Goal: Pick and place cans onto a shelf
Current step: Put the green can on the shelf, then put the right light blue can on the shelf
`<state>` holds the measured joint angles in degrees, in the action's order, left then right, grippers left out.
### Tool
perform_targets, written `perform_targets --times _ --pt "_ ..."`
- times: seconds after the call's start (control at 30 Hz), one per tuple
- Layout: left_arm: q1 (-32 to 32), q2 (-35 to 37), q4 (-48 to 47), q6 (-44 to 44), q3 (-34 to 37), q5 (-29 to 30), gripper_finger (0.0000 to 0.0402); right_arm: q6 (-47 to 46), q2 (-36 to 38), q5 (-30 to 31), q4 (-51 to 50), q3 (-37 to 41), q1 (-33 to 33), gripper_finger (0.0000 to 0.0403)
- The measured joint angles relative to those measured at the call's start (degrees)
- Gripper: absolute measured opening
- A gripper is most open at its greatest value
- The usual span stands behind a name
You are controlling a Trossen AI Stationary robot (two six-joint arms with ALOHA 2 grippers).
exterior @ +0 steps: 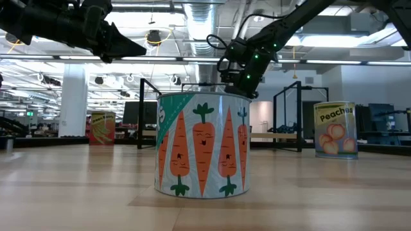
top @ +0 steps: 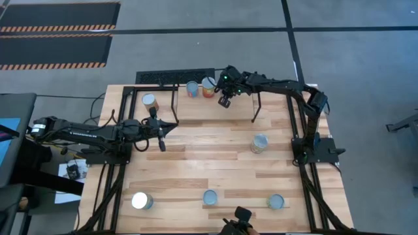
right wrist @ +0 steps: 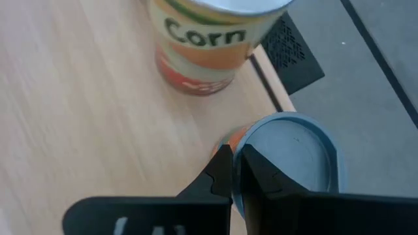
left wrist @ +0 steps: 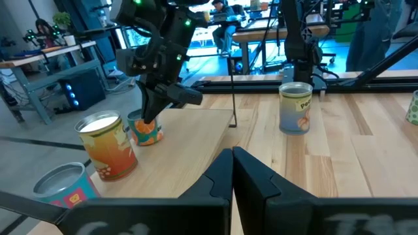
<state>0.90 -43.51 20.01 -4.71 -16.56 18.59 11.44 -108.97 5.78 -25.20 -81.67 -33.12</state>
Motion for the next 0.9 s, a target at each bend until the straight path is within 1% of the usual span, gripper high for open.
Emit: perform_targets --times 0.5,0.6,0.77,0.9 --pt "0.01 0.0 0.0 -0.02 0.0 0.0 0.0 -0.48 -0.04 -0.02 0.51 0.0 0.09 0.0064" --pt "0.0 0.0 0.0 -0.02 0.0 -0.01 0.0 -0.55 -0.04 -0.02 0.51 0.0 0.07 0.0081" --pt "0.01 0.0 0.0 -0.02 0.0 -0.02 0.0 -0.89 -0.04 -0.02 1.41 0.0 -0.02 0.0122" --pt "0.0 0.0 0.0 -0.02 0.0 -0.01 0.0 0.94 0.94 0.09 2.03 0.14 0.58 0.0144"
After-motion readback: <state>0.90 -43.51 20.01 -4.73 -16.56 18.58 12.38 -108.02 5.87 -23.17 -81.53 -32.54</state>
